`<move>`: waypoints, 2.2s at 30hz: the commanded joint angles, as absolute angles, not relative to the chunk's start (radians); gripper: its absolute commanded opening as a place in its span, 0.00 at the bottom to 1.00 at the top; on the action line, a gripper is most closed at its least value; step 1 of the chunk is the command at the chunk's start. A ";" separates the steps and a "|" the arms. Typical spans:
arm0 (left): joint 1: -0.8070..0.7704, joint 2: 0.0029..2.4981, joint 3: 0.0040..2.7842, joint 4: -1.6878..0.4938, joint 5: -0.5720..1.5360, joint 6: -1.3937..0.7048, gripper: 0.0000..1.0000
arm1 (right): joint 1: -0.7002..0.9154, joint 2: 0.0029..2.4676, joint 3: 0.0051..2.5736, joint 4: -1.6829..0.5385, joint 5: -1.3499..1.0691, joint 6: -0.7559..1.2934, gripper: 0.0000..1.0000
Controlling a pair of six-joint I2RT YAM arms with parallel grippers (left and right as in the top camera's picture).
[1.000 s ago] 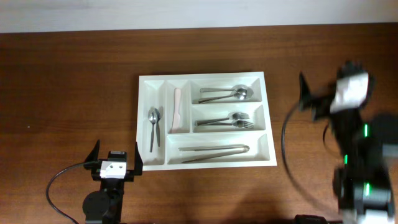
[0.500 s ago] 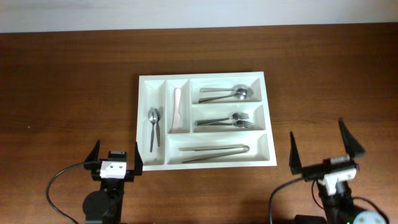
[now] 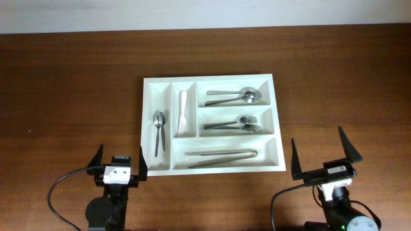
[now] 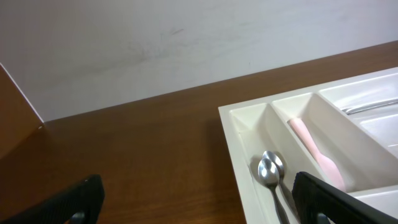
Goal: Pack container
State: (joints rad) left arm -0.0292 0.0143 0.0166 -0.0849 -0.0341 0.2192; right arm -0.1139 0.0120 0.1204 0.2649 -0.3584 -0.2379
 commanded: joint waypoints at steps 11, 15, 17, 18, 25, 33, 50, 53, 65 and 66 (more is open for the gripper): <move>-0.023 0.005 0.009 -0.082 -0.022 0.206 0.99 | -0.088 0.003 0.006 0.202 -0.363 -0.231 0.99; -0.023 0.005 0.009 -0.082 -0.022 0.206 0.99 | -0.070 0.003 0.006 0.131 -0.363 -0.230 0.99; -0.023 0.005 0.009 -0.082 -0.022 0.206 0.99 | -0.061 0.003 0.006 0.063 -0.363 -0.230 0.99; -0.023 0.005 0.009 -0.082 -0.022 0.206 0.99 | -0.058 0.003 0.006 0.027 -0.363 -0.230 0.99; -0.023 0.005 0.009 -0.082 -0.022 0.206 0.99 | -0.059 0.003 0.006 -0.053 -0.340 -0.228 0.99; -0.023 0.005 0.009 -0.082 -0.022 0.206 0.99 | -0.059 0.004 0.006 -0.052 -0.340 -0.227 0.99; -0.023 0.005 0.009 -0.082 -0.022 0.206 0.99 | -0.059 0.004 0.006 -0.052 -0.340 -0.227 0.99; -0.023 0.005 0.009 -0.082 -0.022 0.206 0.99 | -0.059 0.004 0.006 -0.052 -0.340 -0.227 0.99; -0.023 0.005 0.009 -0.082 -0.022 0.206 0.99 | -0.059 0.004 0.006 -0.052 -0.340 -0.227 0.99; -0.023 0.005 0.009 -0.082 -0.022 0.207 0.99 | -0.059 0.004 0.006 -0.052 -0.340 -0.227 0.99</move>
